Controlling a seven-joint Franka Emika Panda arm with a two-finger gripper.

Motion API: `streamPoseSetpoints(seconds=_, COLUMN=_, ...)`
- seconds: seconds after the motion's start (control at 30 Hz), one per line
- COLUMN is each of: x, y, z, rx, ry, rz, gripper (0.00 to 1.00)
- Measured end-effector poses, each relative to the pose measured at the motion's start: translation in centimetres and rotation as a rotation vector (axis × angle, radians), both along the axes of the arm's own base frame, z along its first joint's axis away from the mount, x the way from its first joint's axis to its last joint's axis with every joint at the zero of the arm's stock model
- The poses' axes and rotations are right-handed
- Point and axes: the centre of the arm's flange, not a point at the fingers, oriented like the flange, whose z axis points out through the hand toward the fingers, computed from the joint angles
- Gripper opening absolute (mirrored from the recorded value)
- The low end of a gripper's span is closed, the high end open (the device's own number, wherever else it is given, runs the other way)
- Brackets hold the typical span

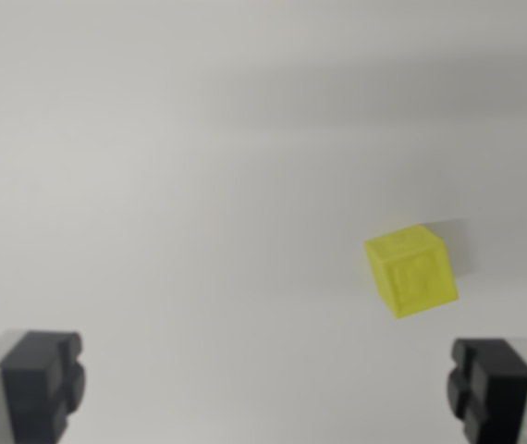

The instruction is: Pick yellow cube

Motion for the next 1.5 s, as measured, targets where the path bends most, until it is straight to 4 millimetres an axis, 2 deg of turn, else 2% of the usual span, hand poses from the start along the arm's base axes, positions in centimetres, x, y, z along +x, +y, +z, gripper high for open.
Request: streamPoseSetpoints(seconds=1.5, x=-3.9, y=-5.8, z=-11.1, rx=0.019, ry=0.021, rz=0.173, gripper=1.0)
